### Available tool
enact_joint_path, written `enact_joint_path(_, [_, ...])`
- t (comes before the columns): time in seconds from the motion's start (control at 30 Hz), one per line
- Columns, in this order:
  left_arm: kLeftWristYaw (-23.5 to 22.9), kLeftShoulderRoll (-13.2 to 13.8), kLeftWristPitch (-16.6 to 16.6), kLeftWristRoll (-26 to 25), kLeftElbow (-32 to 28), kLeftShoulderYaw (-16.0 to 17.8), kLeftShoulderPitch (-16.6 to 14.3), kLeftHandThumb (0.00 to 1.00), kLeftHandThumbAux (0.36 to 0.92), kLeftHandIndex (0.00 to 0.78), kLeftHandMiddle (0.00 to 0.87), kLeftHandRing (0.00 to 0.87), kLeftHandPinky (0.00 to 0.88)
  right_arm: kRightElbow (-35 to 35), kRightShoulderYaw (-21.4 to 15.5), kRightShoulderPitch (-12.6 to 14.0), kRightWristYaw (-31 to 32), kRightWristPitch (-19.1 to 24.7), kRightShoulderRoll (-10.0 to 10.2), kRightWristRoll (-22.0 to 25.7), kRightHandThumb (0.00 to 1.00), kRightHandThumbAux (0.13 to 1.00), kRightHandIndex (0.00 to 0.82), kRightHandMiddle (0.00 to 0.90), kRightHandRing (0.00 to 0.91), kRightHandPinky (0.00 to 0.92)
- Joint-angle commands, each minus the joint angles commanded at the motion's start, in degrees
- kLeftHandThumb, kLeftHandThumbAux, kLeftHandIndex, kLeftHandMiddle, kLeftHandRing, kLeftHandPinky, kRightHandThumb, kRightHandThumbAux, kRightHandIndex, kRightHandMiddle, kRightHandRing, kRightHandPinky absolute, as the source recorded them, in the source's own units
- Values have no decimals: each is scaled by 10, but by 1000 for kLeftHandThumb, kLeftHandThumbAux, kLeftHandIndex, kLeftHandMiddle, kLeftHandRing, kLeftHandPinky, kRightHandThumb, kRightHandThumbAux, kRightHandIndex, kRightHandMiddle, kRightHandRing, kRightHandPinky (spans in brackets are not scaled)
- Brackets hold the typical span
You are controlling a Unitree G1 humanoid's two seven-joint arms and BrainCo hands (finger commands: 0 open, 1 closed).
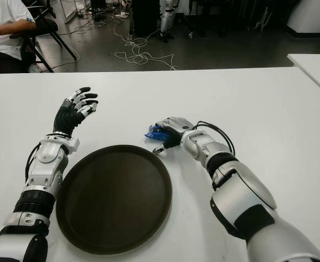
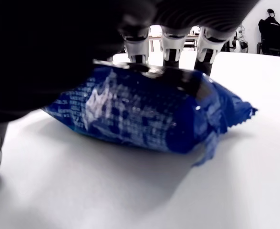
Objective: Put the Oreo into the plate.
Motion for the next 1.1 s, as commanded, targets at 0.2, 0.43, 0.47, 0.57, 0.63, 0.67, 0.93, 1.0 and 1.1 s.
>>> enact_joint_path(0.2, [1, -1, 6, -1, -3, 0, 0, 253, 762, 214, 287, 271, 295, -1, -1, 1, -5, 1, 0, -3, 0, 416, 11, 59, 62, 74])
enact_joint_path(0.43, [1, 0, 10, -1, -7, -1, 2, 248, 762, 204, 292, 273, 290, -2, 0, 1, -10, 1, 0, -5, 0, 431, 35, 75, 74, 74])
enact_joint_path(0.47, [1, -1, 11, -1, -8, 0, 3, 249, 761, 204, 292, 273, 291, -2, 0, 1, -12, 2, 0, -5, 0, 432, 37, 77, 75, 75])
enact_joint_path(0.57, [1, -1, 12, -1, -12, -1, 4, 254, 754, 202, 292, 279, 298, -2, 0, 2, -20, 4, 0, -5, 0, 464, 79, 104, 112, 117])
enact_joint_path(0.63, [1, 0, 13, 0, -15, -2, 5, 255, 753, 200, 291, 279, 297, -2, -1, 2, -29, 6, 0, -6, 0, 498, 112, 129, 143, 163])
enact_joint_path(0.67, [1, 0, 14, 1, -16, -2, 6, 255, 753, 199, 291, 279, 297, -3, 0, 2, -42, 8, 0, -7, 0, 508, 122, 136, 152, 177])
enact_joint_path(0.93, [2, -1, 19, 0, -21, -2, 7, 254, 741, 195, 290, 281, 299, -3, 14, 6, -149, 31, 1, -25, 89, 801, 452, 524, 546, 564])
enact_joint_path(1.0, [2, -1, 21, 0, -21, -2, 7, 252, 738, 196, 292, 280, 296, -3, 13, 6, -166, 34, 1, -24, 129, 821, 483, 576, 593, 609])
enact_joint_path(1.1, [0, -1, 23, -2, -22, -2, 7, 244, 739, 194, 294, 279, 290, -2, 10, 4, -174, 36, 3, -18, 165, 837, 510, 625, 640, 651])
